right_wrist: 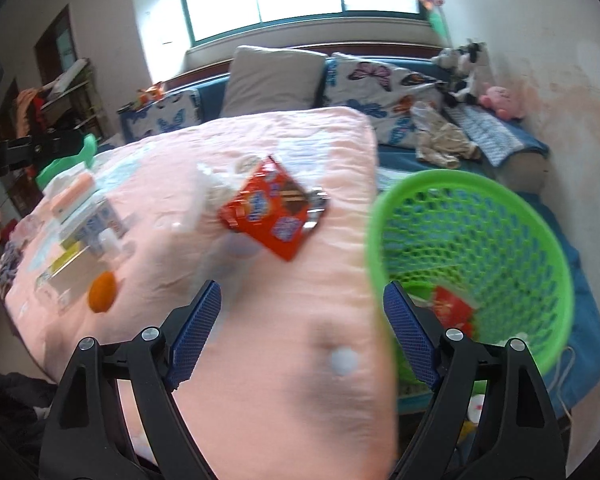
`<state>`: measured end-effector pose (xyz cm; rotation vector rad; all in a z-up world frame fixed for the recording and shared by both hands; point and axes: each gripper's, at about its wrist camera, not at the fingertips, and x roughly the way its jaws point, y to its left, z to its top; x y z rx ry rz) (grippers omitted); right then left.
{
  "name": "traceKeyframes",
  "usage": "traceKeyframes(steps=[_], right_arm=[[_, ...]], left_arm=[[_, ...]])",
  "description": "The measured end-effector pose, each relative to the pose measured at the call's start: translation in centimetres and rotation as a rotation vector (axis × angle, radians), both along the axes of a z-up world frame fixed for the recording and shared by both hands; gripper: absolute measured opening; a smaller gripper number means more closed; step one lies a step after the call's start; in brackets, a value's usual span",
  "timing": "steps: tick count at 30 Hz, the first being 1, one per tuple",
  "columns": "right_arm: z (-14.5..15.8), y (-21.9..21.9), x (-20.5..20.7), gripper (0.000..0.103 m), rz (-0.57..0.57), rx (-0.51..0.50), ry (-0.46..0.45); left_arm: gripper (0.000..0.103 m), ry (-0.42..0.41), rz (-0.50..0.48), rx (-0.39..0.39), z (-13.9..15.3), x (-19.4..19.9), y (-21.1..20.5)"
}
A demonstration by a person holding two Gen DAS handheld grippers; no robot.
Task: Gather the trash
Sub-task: 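Move both tools back over the table toward the remaining items, then grasp the orange sponge with the right tool while the left tool grasps the clear bottle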
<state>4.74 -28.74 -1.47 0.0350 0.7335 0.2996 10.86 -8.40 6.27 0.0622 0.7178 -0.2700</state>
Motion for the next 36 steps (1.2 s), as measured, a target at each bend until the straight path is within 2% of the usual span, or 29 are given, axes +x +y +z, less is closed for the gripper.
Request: traceKeyframes(steps=[8,21,25,36], right_arm=[[-0.4,6.4,0.2,0.084,0.173,0.008,0.013],[-1.7,16.7,-0.8,0.084,0.417,-0.054,0.018],[-2.6,18.9,-0.9,0.084,0.464,-0.072,0.032],[-5.1,22.3,0.5,0.069,0.49,-0.092,0.087]], left_arm=[[0.078,0.047,0.09,0.029,-1.7,-0.4,5.1],[0.078,0.1,0.191,0.005,-3.5,-2.2,12.2],[0.077,0.107,0.187,0.012,-3.9,-2.9,13.4],[0.067,0.165,0.141,-0.005,-6.1,-4.2,15.2]])
